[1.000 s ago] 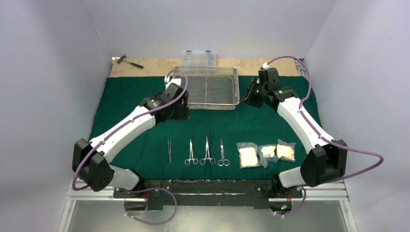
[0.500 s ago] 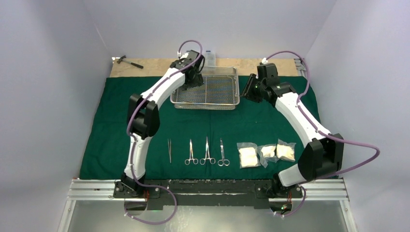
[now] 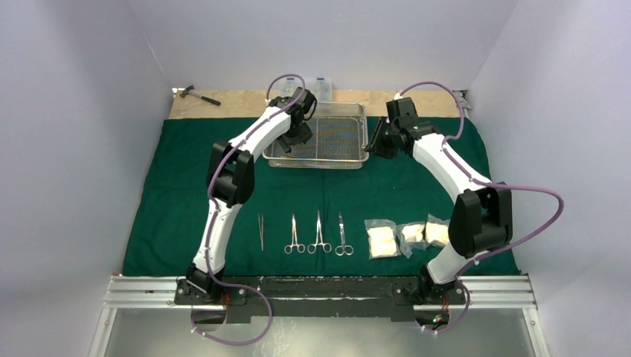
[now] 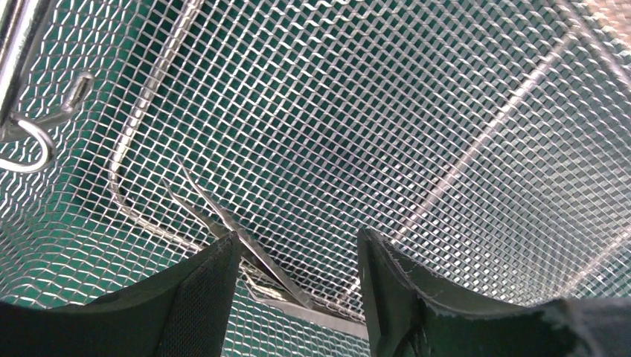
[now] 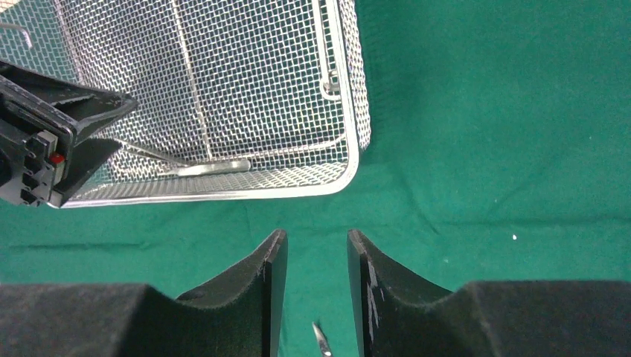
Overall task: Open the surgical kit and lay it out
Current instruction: Pick up the medical item from the container.
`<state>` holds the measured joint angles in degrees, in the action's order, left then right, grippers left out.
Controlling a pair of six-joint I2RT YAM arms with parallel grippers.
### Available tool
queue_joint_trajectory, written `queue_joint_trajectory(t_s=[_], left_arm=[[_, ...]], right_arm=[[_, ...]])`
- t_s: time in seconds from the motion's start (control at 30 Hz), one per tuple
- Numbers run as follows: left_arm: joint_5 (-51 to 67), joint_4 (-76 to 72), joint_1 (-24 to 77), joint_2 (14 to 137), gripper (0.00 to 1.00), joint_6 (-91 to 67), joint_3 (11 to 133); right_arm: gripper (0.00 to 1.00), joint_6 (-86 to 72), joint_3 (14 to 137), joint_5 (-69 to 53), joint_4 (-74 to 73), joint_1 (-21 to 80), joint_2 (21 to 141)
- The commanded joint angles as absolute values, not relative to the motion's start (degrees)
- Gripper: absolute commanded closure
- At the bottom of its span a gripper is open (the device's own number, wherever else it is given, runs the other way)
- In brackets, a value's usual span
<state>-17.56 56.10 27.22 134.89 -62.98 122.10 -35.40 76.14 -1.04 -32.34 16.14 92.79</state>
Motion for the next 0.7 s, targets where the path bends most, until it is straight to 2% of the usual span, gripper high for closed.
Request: queue_joint_trajectory(t_s=[0.0, 0.4, 0.43, 0.57, 0.67], left_arm=[[-18.9, 59.68, 26.38, 137.09, 0.42, -68.3, 125.08], [-18.63, 60.03, 25.31, 139.81, 0.44, -70.28, 126.63], [-18.32, 59.56, 25.22, 139.81, 0.47, -70.03, 126.33], [-16.79, 56.82, 25.14, 139.63, 0.76, -68.27, 125.68], [-17.23, 55.82, 25.06, 139.25, 0.92, -66.83, 125.87]], right_arm=[[0.62, -35.1, 79.05, -1.63, -30.76, 15.86, 93.93], [0.63, -34.8, 81.23, -1.56, -31.62, 15.87, 96.97], [0.63, -34.88, 81.38, -1.58, -31.63, 15.87, 97.14], [0.63, -34.97, 82.18, -1.42, -31.73, 15.83, 97.79], [0.63, -35.29, 82.55, -1.46, -31.64, 15.9, 98.12]])
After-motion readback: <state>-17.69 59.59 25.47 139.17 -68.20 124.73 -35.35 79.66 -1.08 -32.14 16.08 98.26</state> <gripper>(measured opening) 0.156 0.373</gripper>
